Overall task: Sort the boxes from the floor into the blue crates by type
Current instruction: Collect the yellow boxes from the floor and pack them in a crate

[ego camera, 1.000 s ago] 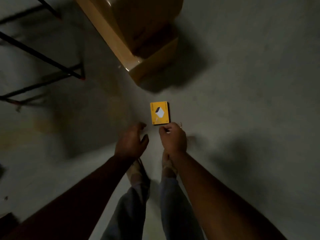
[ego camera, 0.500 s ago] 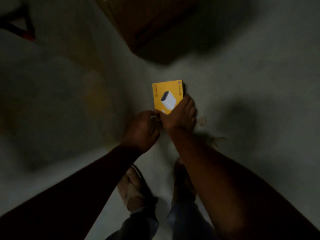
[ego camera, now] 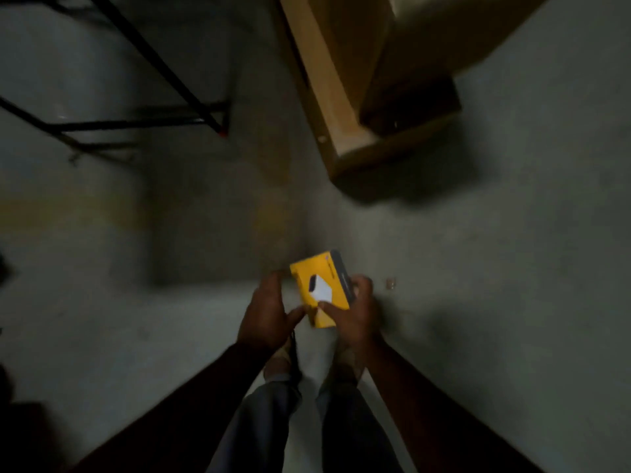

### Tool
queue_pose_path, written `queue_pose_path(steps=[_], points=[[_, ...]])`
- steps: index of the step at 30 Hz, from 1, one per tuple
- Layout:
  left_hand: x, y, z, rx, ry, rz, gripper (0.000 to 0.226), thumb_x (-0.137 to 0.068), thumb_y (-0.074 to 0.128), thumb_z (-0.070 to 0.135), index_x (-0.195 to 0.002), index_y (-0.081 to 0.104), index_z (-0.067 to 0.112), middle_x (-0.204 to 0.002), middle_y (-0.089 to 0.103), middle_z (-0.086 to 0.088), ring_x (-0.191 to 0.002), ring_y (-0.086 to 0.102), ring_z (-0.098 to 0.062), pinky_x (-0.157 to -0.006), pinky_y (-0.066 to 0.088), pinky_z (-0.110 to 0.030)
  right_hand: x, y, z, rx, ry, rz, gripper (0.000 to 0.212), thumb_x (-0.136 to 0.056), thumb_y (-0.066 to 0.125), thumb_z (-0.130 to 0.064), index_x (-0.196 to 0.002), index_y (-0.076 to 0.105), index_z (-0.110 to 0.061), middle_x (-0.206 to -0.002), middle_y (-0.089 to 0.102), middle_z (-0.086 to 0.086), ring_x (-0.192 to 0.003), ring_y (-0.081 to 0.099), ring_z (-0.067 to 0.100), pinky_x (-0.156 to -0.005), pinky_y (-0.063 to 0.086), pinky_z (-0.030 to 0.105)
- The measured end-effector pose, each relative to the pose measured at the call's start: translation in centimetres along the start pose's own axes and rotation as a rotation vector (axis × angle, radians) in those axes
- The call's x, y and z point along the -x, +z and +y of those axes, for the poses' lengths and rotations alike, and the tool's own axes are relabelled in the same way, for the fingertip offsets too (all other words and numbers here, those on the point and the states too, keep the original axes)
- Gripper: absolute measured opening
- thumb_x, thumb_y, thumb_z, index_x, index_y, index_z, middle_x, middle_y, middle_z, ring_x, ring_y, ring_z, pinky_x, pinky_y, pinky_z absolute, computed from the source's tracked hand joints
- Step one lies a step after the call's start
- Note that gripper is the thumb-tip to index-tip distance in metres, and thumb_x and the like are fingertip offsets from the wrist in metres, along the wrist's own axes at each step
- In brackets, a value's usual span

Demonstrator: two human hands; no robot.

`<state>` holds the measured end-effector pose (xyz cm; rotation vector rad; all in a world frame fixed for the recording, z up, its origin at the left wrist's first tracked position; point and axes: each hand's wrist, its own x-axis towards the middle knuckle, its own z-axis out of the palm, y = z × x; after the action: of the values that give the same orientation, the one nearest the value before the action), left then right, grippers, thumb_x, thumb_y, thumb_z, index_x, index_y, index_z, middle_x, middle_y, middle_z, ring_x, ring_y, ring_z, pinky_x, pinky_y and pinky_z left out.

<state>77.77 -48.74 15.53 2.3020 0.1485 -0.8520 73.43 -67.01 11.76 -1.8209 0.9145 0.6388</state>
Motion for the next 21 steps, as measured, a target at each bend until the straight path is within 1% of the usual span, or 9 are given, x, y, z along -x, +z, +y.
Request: queue_pose_path(steps=[3,5,7,9,11,14,17,19,21], points=[[8.1,-7.0,3.2,0.086,0.089,0.14,0.102,-0.075,0.069,0.066,-0.155,0.032,0.014,-0.158,0.038,-0.003,-0.144,0.037,-0.017,-0.115,0.03,-0.028,10.2,-4.2,-6.9,0.102,-0.129,-0.094,0.069,-0.067,0.093,-0.039,-0.115,0.044,-0.033,-0.105,0.065,-0.009,-0.091,0.065,0.014,-0.076,0.054,0.031],[13.7,-11.5,5.4,0.102,0.148,0.225,0.103,-0.077,0.068,0.066,-0.158,0.027,0.017,-0.163,0.029,0.004,-0.148,0.027,-0.01,-0.118,0.024,-0.024,16.1,-6.7,-11.6,0.194,-0.229,-0.209,0.063,-0.071,0.09,-0.038,-0.116,0.046,-0.036,-0.103,0.063,-0.017,-0.089,0.062,0.004,-0.072,0.049,0.019],[19.2,-15.6,7.1,0.172,0.121,0.292,0.103,-0.075,0.069,0.067,-0.158,0.025,0.023,-0.161,0.027,0.011,-0.146,0.027,-0.006,-0.116,0.026,-0.026,21.4,-8.6,-16.2,0.259,-0.342,-0.284,0.059,-0.075,0.088,-0.036,-0.117,0.048,-0.037,-0.104,0.06,-0.021,-0.09,0.059,-0.002,-0.07,0.044,0.011],[24.3,-18.6,8.3,0.226,0.075,0.363,0.105,-0.072,0.075,0.065,-0.156,0.025,0.028,-0.155,0.03,0.016,-0.14,0.03,-0.005,-0.115,0.032,-0.031,25.9,-9.8,-20.1,0.3,-0.436,-0.351,0.052,-0.075,0.089,-0.035,-0.116,0.056,-0.032,-0.105,0.064,-0.019,-0.09,0.061,-0.002,-0.07,0.047,0.014],[29.6,-20.4,9.1,0.263,0.069,0.383,0.107,-0.072,0.083,0.055,-0.158,0.023,0.03,-0.157,0.03,0.016,-0.141,0.031,-0.004,-0.115,0.036,-0.033,30.2,-10.3,-23.0,0.343,-0.536,-0.445,0.044,-0.077,0.088,-0.033,-0.113,0.064,-0.032,-0.103,0.069,-0.017,-0.089,0.065,-0.005,-0.071,0.051,0.017],[37.4,-21.6,9.7,0.421,0.03,0.467,0.112,-0.076,0.084,0.045,-0.16,0.012,0.031,-0.157,0.031,0.016,-0.141,0.033,0.001,-0.112,0.035,-0.021,36.2,-10.2,-26.4,0.431,-0.672,-0.628,0.042,-0.079,0.088,-0.029,-0.115,0.067,-0.03,-0.103,0.07,-0.015,-0.088,0.065,-0.01,-0.07,0.052,0.013],[45.3,-21.1,9.7,0.576,-0.063,0.678,0.095,-0.08,0.082,0.041,-0.156,0.025,0.032,-0.148,0.044,0.017,-0.13,0.046,0.004,-0.106,0.04,-0.017,41.9,-8.8,-27.3,0.509,-0.74,-0.786,0.042,-0.077,0.089,-0.018,-0.112,0.067,-0.025,-0.099,0.07,-0.011,-0.082,0.065,-0.009,-0.072,0.052,0.014],[50.6,-20.1,9.5,0.678,-0.117,0.848,0.081,-0.083,0.081,0.035,-0.148,0.034,0.039,-0.133,0.05,0.029,-0.114,0.05,0.019,-0.095,0.042,-0.006,45.8,-7.3,-27.0,0.566,-0.792,-0.872,0.044,-0.074,0.091,-0.018,-0.111,0.067,-0.021,-0.101,0.071,-0.005,-0.086,0.067,0.003,-0.074,0.055,0.022],[55.5,-18.3,8.6,0.796,-0.163,0.981,0.07,-0.084,0.08,0.027,-0.139,0.04,0.042,-0.126,0.055,0.03,-0.108,0.054,0.022,-0.094,0.047,-0.008,49.7,-5.0,-25.9,0.614,-0.846,-0.955,0.044,-0.074,0.091,-0.013,-0.108,0.064,-0.02,-0.102,0.069,-0.002,-0.086,0.067,0.003,-0.071,0.055,0.021]])
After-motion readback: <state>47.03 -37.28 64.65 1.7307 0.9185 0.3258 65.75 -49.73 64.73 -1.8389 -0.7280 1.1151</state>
